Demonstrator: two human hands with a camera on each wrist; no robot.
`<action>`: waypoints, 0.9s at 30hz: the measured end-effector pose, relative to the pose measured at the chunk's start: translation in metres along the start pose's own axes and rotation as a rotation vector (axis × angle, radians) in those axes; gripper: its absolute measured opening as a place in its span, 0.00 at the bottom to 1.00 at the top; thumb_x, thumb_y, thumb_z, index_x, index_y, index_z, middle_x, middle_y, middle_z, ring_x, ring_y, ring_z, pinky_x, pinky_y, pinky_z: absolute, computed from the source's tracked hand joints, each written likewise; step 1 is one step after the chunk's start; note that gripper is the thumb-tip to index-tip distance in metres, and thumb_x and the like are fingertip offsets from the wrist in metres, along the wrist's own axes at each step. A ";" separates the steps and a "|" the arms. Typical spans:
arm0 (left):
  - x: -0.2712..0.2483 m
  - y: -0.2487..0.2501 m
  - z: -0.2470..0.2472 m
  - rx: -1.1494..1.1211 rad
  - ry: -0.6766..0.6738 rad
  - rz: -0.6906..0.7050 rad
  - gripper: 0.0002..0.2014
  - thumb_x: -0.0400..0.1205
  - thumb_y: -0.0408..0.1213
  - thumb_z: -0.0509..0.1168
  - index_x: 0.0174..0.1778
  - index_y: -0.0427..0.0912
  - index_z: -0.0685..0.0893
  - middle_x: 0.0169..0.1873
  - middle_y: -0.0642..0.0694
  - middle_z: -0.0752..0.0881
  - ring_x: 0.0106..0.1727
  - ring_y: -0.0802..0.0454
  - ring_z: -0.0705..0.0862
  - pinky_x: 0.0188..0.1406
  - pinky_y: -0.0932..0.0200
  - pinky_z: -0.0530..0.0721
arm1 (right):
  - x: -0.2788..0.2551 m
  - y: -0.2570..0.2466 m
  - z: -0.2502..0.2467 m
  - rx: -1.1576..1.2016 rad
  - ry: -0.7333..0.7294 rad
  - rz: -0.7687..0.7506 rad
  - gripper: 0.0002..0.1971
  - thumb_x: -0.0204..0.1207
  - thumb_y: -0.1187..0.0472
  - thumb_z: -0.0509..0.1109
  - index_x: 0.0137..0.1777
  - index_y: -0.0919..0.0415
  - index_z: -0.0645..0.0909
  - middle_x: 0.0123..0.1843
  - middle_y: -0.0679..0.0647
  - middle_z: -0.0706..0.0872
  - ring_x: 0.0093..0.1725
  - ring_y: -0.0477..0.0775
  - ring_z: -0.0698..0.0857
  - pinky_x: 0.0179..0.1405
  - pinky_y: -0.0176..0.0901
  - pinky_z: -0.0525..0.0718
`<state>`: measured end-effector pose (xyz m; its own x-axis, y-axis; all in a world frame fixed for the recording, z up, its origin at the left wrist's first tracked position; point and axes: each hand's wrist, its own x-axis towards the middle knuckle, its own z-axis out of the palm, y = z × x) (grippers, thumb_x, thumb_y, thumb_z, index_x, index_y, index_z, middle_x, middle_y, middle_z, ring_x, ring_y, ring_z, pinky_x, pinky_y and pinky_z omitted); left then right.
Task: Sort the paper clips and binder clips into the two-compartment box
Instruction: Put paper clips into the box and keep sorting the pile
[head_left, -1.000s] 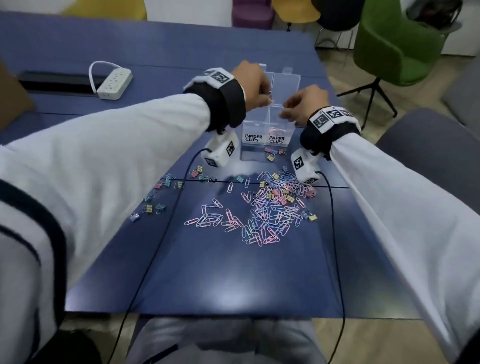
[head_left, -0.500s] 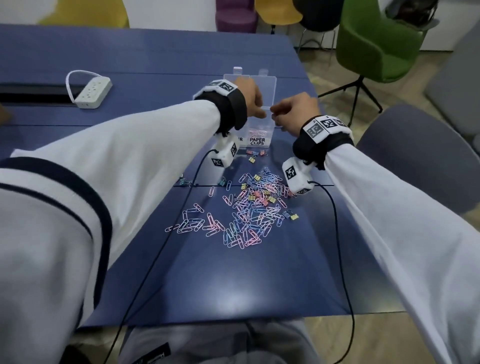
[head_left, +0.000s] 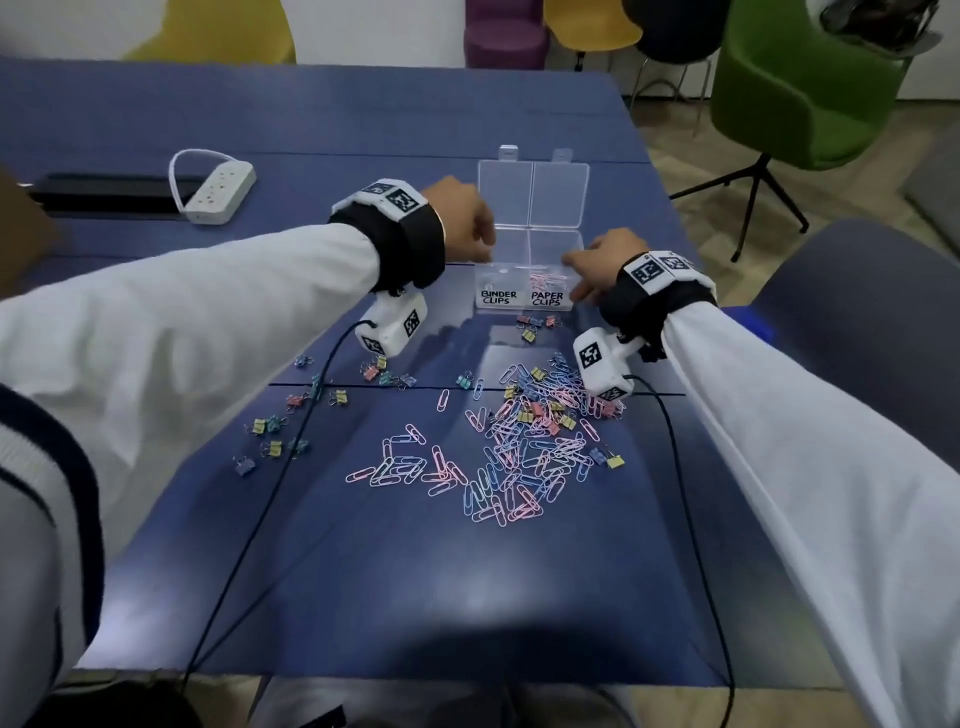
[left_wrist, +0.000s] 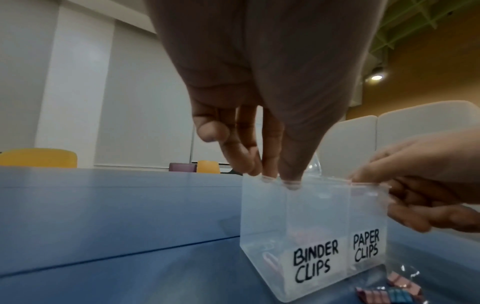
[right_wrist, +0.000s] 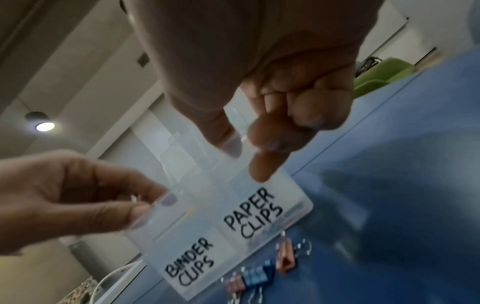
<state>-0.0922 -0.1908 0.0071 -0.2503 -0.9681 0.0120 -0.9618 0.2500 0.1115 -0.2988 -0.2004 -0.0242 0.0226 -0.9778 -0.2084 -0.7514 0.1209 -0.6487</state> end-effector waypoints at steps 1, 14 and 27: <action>0.001 0.000 0.000 0.022 -0.005 0.018 0.13 0.76 0.43 0.70 0.54 0.45 0.89 0.49 0.45 0.89 0.53 0.44 0.85 0.48 0.61 0.75 | 0.001 0.001 0.003 0.018 0.000 -0.002 0.15 0.74 0.52 0.66 0.50 0.64 0.81 0.26 0.55 0.89 0.24 0.51 0.87 0.41 0.46 0.89; 0.033 0.050 0.015 0.665 -0.531 0.137 0.08 0.74 0.30 0.69 0.36 0.48 0.78 0.35 0.48 0.76 0.39 0.44 0.73 0.35 0.62 0.72 | -0.011 0.010 0.022 -0.138 0.238 -0.179 0.14 0.73 0.61 0.64 0.54 0.66 0.84 0.52 0.67 0.87 0.53 0.69 0.83 0.44 0.47 0.79; 0.025 0.061 0.022 0.993 -0.681 0.247 0.17 0.75 0.32 0.73 0.60 0.41 0.85 0.57 0.43 0.87 0.48 0.45 0.84 0.38 0.63 0.77 | -0.012 0.013 0.023 -0.131 0.253 -0.133 0.14 0.74 0.60 0.65 0.56 0.66 0.81 0.56 0.65 0.85 0.52 0.68 0.84 0.46 0.50 0.83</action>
<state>-0.1593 -0.1995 -0.0074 -0.1579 -0.7613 -0.6289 -0.4728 0.6174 -0.6287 -0.2938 -0.1833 -0.0468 -0.0263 -0.9971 0.0716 -0.8318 -0.0179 -0.5548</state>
